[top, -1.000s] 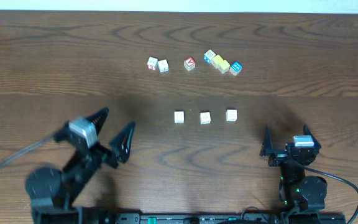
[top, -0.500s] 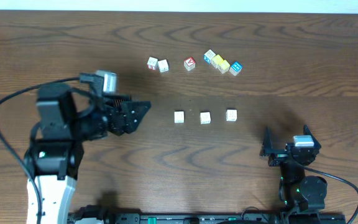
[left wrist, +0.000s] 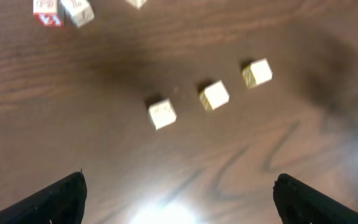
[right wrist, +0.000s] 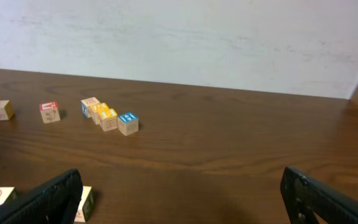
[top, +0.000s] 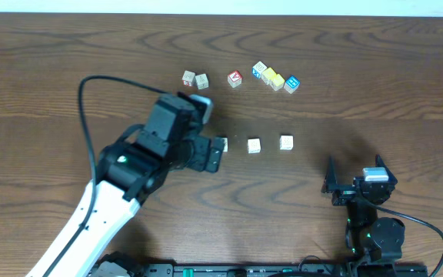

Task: Lift 3 blocks
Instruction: 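Swing the left arm forward toward the white blocks near the back-left, then lower the left gripper and grasp the white block marked '0'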

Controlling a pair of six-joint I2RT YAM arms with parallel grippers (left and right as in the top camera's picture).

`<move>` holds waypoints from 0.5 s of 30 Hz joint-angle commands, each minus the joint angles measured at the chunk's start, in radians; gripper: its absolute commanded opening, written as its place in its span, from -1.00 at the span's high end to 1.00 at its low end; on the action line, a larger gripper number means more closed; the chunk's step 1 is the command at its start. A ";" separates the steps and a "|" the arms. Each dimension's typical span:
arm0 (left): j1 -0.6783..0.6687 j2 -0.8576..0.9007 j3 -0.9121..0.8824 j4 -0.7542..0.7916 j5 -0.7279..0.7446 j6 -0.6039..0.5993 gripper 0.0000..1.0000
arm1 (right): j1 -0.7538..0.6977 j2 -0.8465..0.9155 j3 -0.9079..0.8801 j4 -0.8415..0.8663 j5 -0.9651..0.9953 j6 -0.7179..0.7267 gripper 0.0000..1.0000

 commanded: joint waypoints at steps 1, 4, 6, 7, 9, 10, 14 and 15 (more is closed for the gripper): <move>-0.001 0.049 0.026 0.034 -0.047 -0.156 -0.93 | -0.005 -0.005 -0.002 -0.004 0.000 -0.009 -0.98; 0.002 0.099 0.047 0.013 -0.049 -0.240 -0.92 | -0.005 -0.005 -0.002 -0.004 0.000 -0.009 -0.99; 0.000 0.145 0.097 -0.053 -0.057 -0.248 -0.92 | -0.005 -0.005 -0.002 -0.004 0.000 -0.009 -0.98; -0.002 0.183 0.150 -0.120 -0.080 -0.257 -0.92 | -0.005 -0.005 -0.002 -0.004 0.000 -0.009 -0.98; -0.002 0.231 0.214 -0.204 -0.122 -0.281 -0.92 | -0.005 -0.005 -0.002 -0.004 0.000 -0.009 -0.99; -0.002 0.263 0.252 -0.253 -0.159 -0.308 -0.92 | -0.005 -0.005 -0.002 -0.004 0.000 -0.009 -0.98; -0.002 0.364 0.291 -0.261 -0.197 -0.374 -0.92 | -0.005 -0.005 -0.002 -0.004 0.000 -0.009 -0.99; -0.002 0.383 0.291 -0.257 -0.197 -0.385 -0.93 | -0.005 -0.005 -0.002 -0.004 0.000 -0.009 -0.98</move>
